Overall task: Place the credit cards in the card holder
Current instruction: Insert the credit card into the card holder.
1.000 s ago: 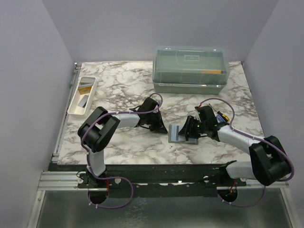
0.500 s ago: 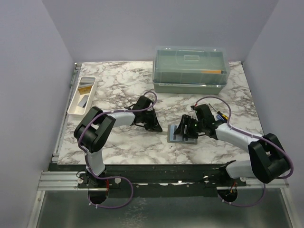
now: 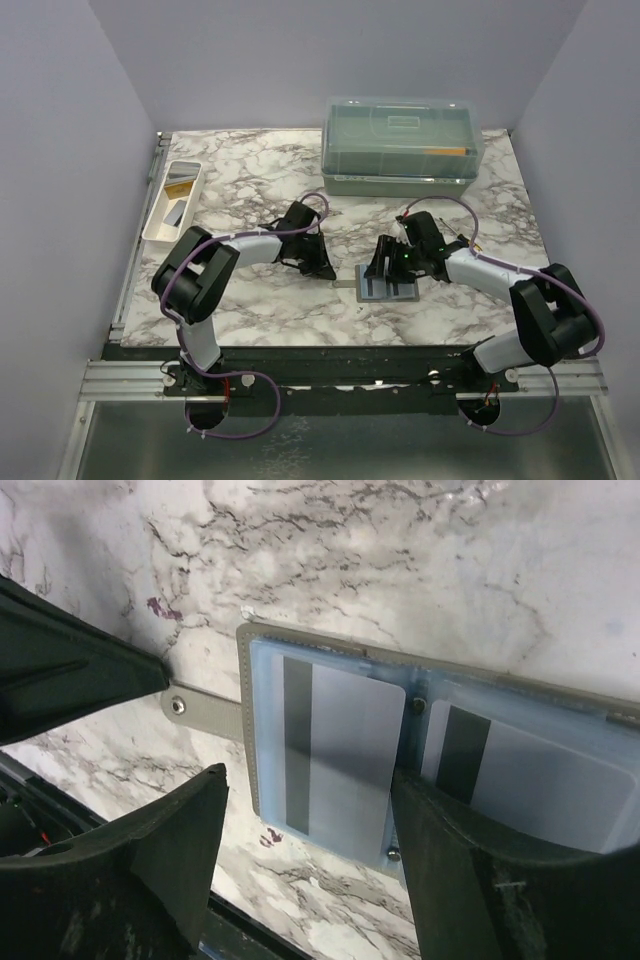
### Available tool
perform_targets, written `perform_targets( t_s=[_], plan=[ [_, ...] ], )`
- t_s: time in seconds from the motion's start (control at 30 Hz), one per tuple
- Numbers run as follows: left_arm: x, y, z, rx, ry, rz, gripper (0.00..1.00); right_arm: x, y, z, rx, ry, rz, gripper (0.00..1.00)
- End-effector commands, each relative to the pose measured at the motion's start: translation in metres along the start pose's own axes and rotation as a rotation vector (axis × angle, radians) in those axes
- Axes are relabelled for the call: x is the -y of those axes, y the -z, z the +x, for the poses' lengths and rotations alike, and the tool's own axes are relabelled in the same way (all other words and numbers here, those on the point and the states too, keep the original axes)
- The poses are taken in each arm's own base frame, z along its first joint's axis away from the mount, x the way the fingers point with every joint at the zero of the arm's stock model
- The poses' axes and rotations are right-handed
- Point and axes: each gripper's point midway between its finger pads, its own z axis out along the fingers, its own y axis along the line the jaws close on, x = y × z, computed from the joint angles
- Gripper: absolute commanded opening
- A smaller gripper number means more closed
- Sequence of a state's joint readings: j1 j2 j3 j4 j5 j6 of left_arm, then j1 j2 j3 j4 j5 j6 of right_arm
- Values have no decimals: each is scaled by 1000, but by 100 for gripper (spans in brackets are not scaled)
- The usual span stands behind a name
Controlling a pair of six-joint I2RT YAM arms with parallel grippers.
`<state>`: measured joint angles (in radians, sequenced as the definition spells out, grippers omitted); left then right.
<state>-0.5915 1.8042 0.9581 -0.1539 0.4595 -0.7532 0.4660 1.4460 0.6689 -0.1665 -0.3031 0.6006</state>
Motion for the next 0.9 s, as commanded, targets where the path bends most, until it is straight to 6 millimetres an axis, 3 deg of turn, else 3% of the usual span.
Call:
perform_targets(
  t_s=[0.0, 0.1, 0.23, 0.57, 0.87],
  plan=[
    [17, 15, -1, -11, -55, 48, 6, -7, -7, -3, -9, 27, 14, 69],
    [30, 23, -5, -3, -71, 88, 13, -23, -9, -3, -14, 28, -24, 69],
    [43, 33, -9, -3, -75, 134, 22, -30, -13, -2, -19, -9, -50, 69],
    [48, 47, 8, -43, -68, 173, 43, -6, -1, -2, 15, -21, 93, 71],
    [71, 38, 26, -60, -36, 213, 45, -4, 13, 2, 28, 14, 89, 59]
  ],
)
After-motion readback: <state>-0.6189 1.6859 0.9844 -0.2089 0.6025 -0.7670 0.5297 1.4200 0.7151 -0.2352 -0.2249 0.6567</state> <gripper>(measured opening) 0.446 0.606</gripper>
